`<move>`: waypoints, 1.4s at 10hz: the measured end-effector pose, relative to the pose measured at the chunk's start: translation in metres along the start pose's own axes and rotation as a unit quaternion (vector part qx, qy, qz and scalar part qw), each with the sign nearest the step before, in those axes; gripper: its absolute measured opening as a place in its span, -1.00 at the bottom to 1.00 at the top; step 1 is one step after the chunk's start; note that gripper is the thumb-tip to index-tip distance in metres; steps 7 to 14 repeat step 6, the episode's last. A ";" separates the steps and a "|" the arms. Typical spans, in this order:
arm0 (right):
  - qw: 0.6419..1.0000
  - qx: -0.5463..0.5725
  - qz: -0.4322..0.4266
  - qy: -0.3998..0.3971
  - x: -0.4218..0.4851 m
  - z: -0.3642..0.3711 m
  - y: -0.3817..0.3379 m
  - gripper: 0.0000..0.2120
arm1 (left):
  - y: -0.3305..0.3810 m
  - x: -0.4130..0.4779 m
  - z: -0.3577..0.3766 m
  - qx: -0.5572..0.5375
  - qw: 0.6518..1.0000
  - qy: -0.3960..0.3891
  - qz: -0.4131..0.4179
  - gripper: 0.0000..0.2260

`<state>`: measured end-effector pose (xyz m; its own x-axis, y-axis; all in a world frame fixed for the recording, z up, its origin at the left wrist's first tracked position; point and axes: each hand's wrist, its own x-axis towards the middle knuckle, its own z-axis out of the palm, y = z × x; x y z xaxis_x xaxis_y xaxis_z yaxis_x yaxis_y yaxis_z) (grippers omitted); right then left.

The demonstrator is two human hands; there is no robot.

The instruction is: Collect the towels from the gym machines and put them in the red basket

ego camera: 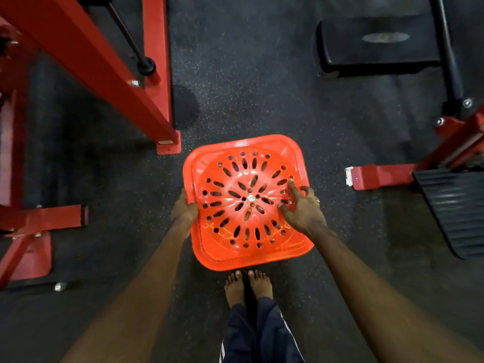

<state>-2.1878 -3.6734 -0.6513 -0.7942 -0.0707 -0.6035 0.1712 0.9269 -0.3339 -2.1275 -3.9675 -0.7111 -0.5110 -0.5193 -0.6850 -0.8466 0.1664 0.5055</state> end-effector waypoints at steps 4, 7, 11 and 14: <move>0.995 0.088 0.021 0.046 -0.018 -0.039 -0.049 -0.43 | 0.059 -0.040 -0.016 -0.032 0.995 0.045 0.077 -0.70; 0.976 0.205 -0.057 0.034 -0.050 -0.139 -0.115 -0.74 | 0.162 -0.115 -0.077 -0.151 0.963 -0.038 0.221 -0.81; 0.976 0.205 -0.057 0.034 -0.050 -0.139 -0.115 -0.74 | 0.162 -0.115 -0.077 -0.151 0.963 -0.038 0.221 -0.81; 0.976 0.205 -0.057 0.034 -0.050 -0.139 -0.115 -0.74 | 0.162 -0.115 -0.077 -0.151 0.963 -0.038 0.221 -0.81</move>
